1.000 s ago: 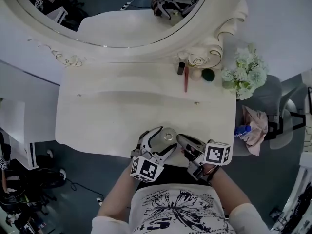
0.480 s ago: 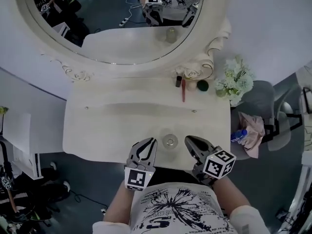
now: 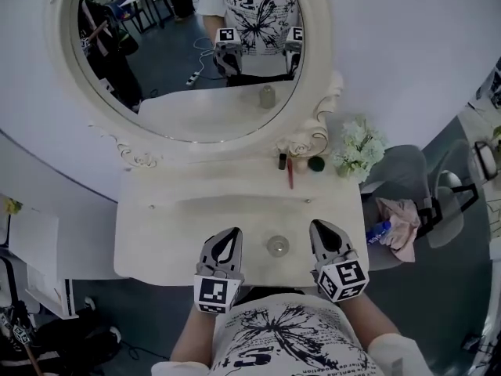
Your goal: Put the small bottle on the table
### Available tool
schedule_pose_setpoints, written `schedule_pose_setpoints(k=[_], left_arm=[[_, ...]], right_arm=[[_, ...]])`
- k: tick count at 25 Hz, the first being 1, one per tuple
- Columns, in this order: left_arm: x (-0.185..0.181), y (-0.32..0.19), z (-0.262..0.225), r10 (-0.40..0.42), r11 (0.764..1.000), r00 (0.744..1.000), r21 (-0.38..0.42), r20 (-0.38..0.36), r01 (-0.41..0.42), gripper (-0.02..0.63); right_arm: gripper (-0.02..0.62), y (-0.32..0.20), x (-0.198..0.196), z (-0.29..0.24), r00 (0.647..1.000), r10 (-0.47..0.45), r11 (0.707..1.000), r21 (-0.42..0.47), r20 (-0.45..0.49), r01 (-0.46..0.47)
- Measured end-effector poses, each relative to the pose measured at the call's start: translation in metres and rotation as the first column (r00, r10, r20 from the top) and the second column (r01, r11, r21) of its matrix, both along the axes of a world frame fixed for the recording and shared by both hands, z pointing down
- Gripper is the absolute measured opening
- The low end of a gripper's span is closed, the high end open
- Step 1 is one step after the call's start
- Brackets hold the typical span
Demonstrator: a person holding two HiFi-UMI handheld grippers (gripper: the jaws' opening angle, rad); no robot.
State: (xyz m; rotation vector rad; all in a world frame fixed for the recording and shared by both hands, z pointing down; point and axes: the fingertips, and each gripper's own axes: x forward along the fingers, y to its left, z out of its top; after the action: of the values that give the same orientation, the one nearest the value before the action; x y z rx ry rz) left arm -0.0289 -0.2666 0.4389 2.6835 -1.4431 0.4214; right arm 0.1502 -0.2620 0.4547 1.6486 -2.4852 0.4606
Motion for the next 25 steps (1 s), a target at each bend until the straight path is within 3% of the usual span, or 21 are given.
schedule_pose_setpoints(k=[4, 9, 19, 25], left_arm=[[-0.004, -0.002, -0.017, 0.016, 0.999, 0.999, 0.037, -0.034, -0.015, 0.020], [-0.008, -0.003, -0.020, 0.027, 0.999, 0.999, 0.042, -0.027, -0.026, 0.020], [0.001, -0.003, -0.016, 0.078, 0.996, 0.997, 0.037, 0.009, -0.078, 0.020], [-0.002, -0.008, -0.020, 0.062, 0.997, 0.998, 0.035, -0.008, -0.062, 0.020]], right_arm=[[0.020, -0.002, 0.002, -0.016, 0.998, 0.061, 0.996, 0.061, -0.010, -0.060], [0.018, 0.004, -0.004, -0.028, 0.998, 0.055, 0.992, 0.114, -0.040, -0.051], [0.017, 0.003, -0.010, -0.030, 0.996, 0.052, 0.992, 0.115, -0.075, -0.043], [0.017, 0.004, -0.013, -0.031, 0.995, 0.042, 0.992, 0.121, -0.092, -0.031]])
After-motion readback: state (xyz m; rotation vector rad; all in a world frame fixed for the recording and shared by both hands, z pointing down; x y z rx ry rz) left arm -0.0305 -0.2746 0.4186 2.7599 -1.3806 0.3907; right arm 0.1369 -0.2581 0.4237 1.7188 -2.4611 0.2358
